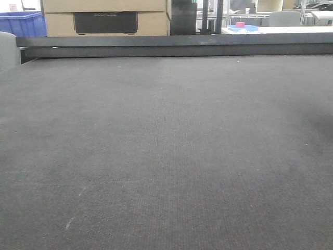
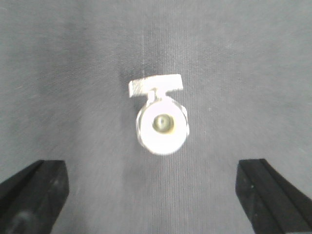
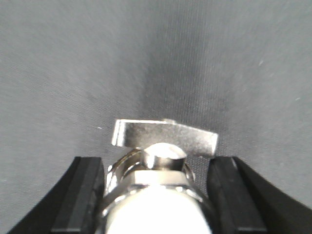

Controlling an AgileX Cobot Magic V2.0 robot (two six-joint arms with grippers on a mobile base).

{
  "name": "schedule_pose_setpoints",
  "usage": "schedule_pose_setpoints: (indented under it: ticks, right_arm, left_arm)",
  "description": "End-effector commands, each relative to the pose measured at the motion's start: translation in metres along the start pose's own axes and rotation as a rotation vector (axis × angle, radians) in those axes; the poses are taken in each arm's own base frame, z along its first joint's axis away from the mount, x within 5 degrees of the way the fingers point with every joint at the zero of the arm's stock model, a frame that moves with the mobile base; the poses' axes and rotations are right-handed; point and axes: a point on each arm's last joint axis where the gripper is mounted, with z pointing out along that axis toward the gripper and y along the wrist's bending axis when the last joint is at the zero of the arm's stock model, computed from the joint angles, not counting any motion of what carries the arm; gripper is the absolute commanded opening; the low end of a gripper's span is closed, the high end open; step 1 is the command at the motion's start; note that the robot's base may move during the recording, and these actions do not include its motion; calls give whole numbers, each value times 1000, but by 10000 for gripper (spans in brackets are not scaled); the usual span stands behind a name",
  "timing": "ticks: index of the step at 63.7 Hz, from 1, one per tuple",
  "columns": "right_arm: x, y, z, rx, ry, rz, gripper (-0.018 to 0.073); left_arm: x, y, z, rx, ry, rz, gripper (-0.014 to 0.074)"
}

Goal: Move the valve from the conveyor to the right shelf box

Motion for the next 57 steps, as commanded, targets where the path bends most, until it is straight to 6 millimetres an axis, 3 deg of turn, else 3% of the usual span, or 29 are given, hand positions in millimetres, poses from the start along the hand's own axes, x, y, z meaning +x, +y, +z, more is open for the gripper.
schedule_pose_setpoints:
  ticks: [1,18,39,46,57]
  right_arm:
    - [0,2,-18,4,-81,-9,-154]
    - [4,2,-25,2,-74,-11,-154]
    - [2,2,-25,4,-98,-11,-154]
    - [2,2,-25,4,-98,-11,-154]
    - [2,2,-25,4,-98,-11,-154]
  left_arm:
    - [-10,-1,16,10,-16,10,598]
    - [-16,3,56,30,67,2,598]
    - [-15,-1,75,55,134,6,563]
    - [-16,-9,81,65,151,27,486]
    - [-18,-13,82,54,141,49,224]
